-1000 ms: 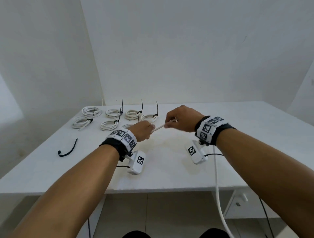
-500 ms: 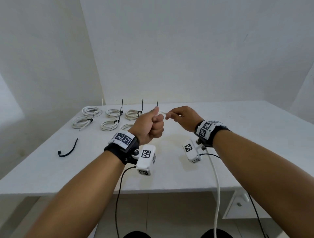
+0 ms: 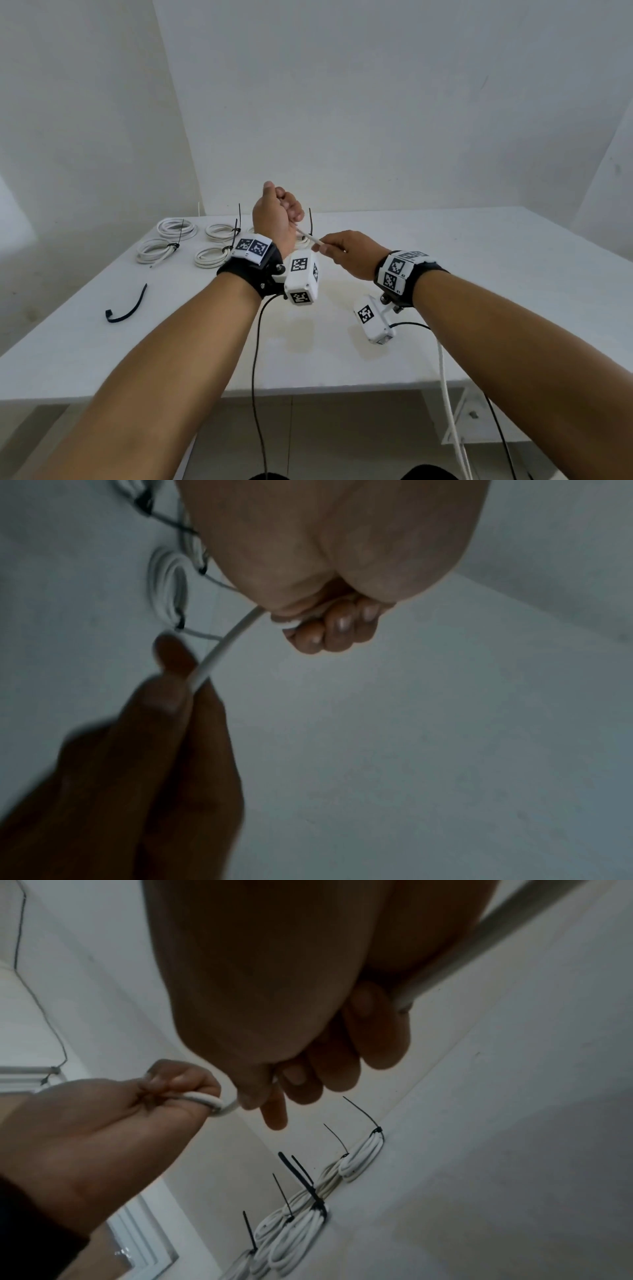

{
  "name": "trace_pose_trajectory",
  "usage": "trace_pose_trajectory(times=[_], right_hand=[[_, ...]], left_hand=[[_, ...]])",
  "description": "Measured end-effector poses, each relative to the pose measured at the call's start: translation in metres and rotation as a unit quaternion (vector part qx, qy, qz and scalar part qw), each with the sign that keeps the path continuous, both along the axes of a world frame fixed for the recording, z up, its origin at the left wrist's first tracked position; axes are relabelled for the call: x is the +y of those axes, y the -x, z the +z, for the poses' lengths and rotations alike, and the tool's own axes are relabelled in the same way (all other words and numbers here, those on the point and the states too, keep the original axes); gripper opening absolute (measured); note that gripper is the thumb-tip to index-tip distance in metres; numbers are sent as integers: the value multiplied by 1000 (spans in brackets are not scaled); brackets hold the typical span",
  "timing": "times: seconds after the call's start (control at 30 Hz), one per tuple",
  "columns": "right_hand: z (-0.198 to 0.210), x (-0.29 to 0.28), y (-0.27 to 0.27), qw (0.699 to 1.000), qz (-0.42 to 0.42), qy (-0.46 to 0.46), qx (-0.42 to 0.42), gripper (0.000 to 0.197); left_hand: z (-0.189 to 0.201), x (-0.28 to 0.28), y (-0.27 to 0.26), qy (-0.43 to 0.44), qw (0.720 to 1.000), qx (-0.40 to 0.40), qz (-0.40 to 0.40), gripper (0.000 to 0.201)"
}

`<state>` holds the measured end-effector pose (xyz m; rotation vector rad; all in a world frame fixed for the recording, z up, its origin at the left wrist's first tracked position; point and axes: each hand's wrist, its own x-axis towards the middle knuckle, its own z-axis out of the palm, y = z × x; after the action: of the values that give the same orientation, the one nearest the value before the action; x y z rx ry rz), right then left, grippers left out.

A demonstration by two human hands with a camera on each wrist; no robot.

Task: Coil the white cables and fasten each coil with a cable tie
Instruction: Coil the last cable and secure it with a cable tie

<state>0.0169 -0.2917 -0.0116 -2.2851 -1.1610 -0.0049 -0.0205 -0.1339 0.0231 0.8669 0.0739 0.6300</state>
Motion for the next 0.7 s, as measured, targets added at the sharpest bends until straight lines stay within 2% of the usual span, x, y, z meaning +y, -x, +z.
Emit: trace_pose_trajectory(times=[0.13, 0.2, 0.27, 0.33, 0.5, 0.57, 0.7], right_hand=[[0, -2, 1, 999, 9, 29, -18, 32], [3, 0, 1, 999, 11, 42, -32, 31], [6, -2, -1, 997, 13, 58, -44, 27], [10, -6, -3, 996, 15, 74, -55, 24], [18, -7, -4, 994, 16, 79, -71, 16], [20, -7, -6, 994, 16, 80, -77, 14], [23, -5, -8, 994, 20, 71, -76, 12]], left_hand=[[-8, 2, -1, -139, 984, 59, 94, 34], [-13, 2, -1, -257, 953, 100, 127, 37], [-22, 3, -2, -428, 879, 162, 136, 43], [-32, 5, -1, -542, 802, 224, 112, 44], [-40, 9, -2, -661, 684, 308, 25, 35], [-42, 10, -1, -671, 667, 324, 0, 36], [-41, 8, 5, -678, 653, 337, -19, 35]])
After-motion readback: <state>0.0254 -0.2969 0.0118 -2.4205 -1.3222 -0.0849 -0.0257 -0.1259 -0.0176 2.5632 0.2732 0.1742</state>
